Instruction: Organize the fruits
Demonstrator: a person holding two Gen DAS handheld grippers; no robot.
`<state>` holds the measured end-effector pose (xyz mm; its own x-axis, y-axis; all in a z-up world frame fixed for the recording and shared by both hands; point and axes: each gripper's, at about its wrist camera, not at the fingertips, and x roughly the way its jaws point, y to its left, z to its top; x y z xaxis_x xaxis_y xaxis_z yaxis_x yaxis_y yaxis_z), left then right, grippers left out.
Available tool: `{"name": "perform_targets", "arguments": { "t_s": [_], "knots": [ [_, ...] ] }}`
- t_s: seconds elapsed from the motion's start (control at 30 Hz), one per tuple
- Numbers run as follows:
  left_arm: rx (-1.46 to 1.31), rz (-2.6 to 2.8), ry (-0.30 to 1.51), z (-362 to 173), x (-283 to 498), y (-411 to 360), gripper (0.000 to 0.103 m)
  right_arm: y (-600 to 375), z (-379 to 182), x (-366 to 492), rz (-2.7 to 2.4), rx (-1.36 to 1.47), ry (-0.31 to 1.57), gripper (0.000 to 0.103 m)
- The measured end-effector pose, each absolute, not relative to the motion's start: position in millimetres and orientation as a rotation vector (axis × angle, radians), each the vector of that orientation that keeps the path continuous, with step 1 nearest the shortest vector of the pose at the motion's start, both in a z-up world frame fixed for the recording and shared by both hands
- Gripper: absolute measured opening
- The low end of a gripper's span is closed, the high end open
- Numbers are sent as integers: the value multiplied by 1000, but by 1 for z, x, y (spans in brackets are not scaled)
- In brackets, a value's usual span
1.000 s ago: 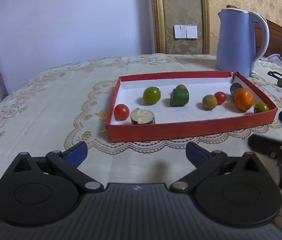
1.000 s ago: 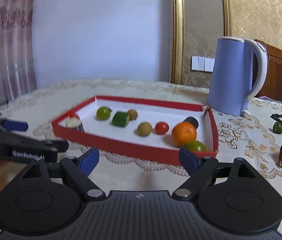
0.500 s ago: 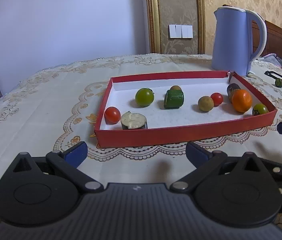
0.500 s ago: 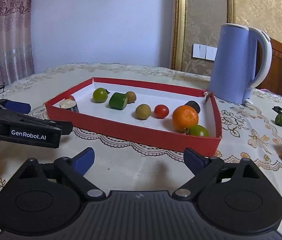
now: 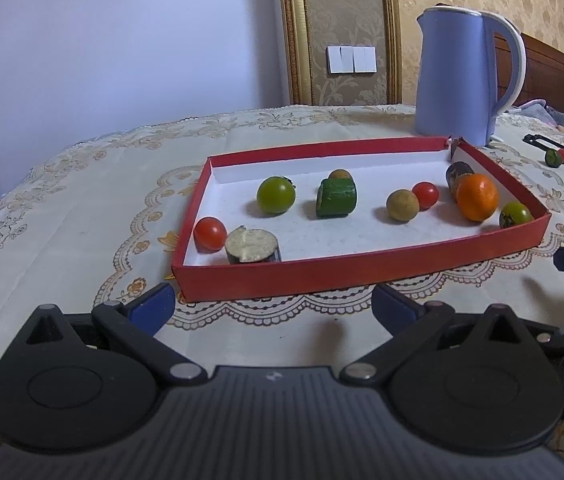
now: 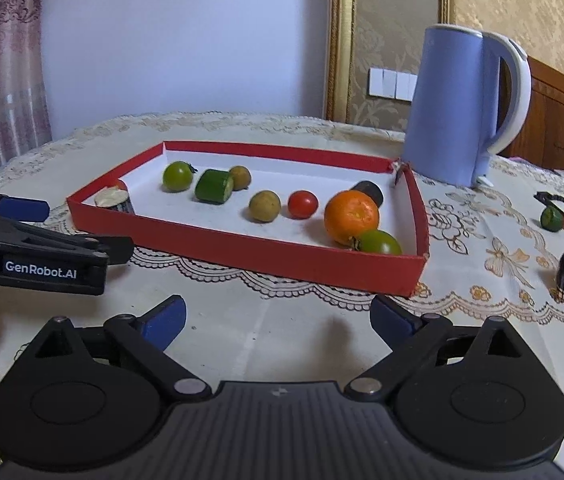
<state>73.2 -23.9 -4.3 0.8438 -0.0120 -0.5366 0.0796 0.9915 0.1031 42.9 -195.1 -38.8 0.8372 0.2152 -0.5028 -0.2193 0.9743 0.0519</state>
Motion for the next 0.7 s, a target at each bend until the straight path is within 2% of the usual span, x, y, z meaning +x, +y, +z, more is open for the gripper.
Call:
{"name": "perform_targets", "arguments": {
  "t_s": [0.7],
  "knots": [
    [92, -49, 611, -12, 83, -19, 103, -192, -44, 51, 189, -33, 598, 100]
  ]
}}
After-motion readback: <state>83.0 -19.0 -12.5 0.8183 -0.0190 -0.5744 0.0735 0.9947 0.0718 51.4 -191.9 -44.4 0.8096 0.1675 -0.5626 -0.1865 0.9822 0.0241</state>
